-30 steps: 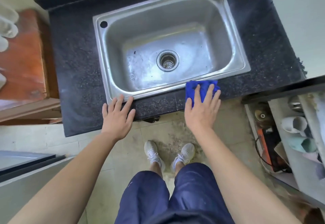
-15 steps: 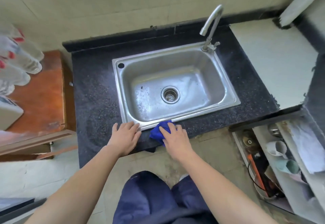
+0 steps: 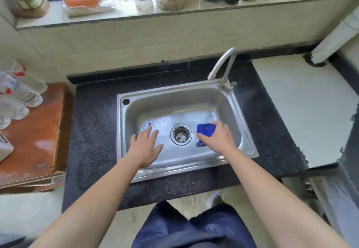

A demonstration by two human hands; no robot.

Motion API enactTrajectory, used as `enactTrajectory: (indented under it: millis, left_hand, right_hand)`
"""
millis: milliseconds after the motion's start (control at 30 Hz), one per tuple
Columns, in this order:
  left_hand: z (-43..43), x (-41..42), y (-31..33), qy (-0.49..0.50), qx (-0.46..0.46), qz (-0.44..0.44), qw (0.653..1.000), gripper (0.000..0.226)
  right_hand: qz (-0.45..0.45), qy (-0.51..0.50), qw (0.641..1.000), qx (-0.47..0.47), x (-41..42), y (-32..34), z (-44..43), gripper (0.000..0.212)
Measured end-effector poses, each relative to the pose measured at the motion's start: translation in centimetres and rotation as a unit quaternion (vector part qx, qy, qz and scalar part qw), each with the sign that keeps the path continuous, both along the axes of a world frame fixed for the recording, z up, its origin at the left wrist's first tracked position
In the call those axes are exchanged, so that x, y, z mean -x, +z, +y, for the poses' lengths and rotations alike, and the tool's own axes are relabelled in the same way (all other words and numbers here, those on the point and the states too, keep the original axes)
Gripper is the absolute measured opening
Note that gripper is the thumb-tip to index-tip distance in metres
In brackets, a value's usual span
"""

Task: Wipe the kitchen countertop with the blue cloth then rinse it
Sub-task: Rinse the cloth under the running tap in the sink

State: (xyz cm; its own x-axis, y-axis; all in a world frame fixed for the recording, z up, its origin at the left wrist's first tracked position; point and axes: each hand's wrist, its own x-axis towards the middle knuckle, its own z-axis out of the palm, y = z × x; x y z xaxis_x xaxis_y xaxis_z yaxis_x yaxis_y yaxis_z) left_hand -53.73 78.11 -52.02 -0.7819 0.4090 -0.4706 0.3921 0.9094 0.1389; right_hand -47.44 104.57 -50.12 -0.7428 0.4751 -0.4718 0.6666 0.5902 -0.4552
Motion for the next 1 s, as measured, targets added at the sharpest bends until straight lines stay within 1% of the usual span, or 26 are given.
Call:
enactTrajectory:
  millis: [67, 167, 233, 333, 400, 500, 567, 600, 633, 667, 700, 733, 767, 800, 833, 933, 1000]
  left_hand:
    - [2.0, 0.2, -0.5, 0.033, 0.010, -0.014, 0.999, 0.071]
    - [4.5, 0.0, -1.2, 0.080, 0.018, -0.053, 0.995, 0.077]
    - [5.7, 0.0, -2.0, 0.103, 0.026, -0.071, 0.992, 0.080]
    - [7.0, 0.1, -3.5, 0.142, 0.030, -0.089, 0.985, 0.081]
    - [7.6, -0.1, -4.7, 0.160, 0.026, -0.103, 0.981, 0.081]
    - [8.0, 0.3, -7.4, 0.163, 0.016, -0.123, 0.979, 0.081]
    - [8.0, 0.9, -9.7, 0.171, 0.008, -0.142, 0.975, 0.081]
    - [8.0, 1.1, -11.0, 0.174, 0.000, -0.154, 0.973, 0.081]
    - [7.9, 1.3, -12.2, 0.172, -0.005, -0.168, 0.971, 0.081]
    - [7.7, 1.4, -13.3, 0.165, -0.002, -0.184, 0.969, 0.080]
    - [7.5, 1.5, -14.2, 0.155, 0.009, -0.200, 0.967, 0.079]
    - [7.3, 1.5, -14.9, 0.145, 0.023, -0.213, 0.966, 0.077]
    - [7.1, 1.4, -15.4, 0.138, 0.034, -0.223, 0.964, 0.075]
    - [6.9, 1.2, -15.8, 0.136, 0.038, -0.227, 0.964, 0.074]
    - [6.9, 1.0, -16.0, 0.137, 0.038, -0.225, 0.964, 0.074]
    - [6.9, 0.9, -16.1, 0.146, 0.015, -0.191, 0.971, 0.075]
    - [7.2, 1.3, -16.2, 0.155, -0.036, -0.141, 0.977, 0.077]
  right_hand:
    - [0.013, 0.005, 1.000, 0.028, 1.9, -1.1, 1.6, 0.068]
    - [0.009, -0.006, 0.995, 0.098, 4.2, -2.8, 3.8, 0.049]
    - [0.009, -0.004, 0.992, 0.126, 5.5, -3.7, 5.0, 0.041]
    - [0.028, 0.044, 0.991, 0.125, 7.1, -4.4, 5.8, 0.032]
    - [0.038, 0.039, 0.985, 0.162, 7.9, -4.8, 5.4, 0.026]
    - [0.056, -0.035, 0.956, 0.284, 8.9, -5.8, 4.6, 0.014]
    - [0.048, -0.072, 0.916, 0.392, 9.2, -7.0, 4.6, 0.010]
    - [0.037, -0.090, 0.892, 0.442, 8.9, -7.8, 4.8, 0.012]
    - [0.013, -0.097, 0.883, 0.459, 8.5, -9.1, 5.1, 0.019]
    - [-0.025, -0.086, 0.894, 0.440, 7.9, -10.3, 5.6, 0.028]
    - [-0.078, -0.044, 0.925, 0.370, 7.3, -11.5, 6.0, 0.038]
    - [-0.135, 0.030, 0.956, 0.260, 6.8, -12.6, 6.3, 0.047]
    - [-0.178, 0.101, 0.968, 0.148, 6.1, -13.8, 6.6, 0.053]
    - [-0.195, 0.144, 0.967, 0.082, 5.5, -14.7, 6.7, 0.055]
    - [-0.188, 0.150, 0.968, 0.066, 5.1, -15.3, 6.6, 0.054]
    - [-0.126, 0.079, 0.979, 0.138, 5.1, -15.5, 5.7, 0.043]
    - [-0.102, 0.075, 0.975, 0.180, 5.2, -15.4, 5.4, 0.039]
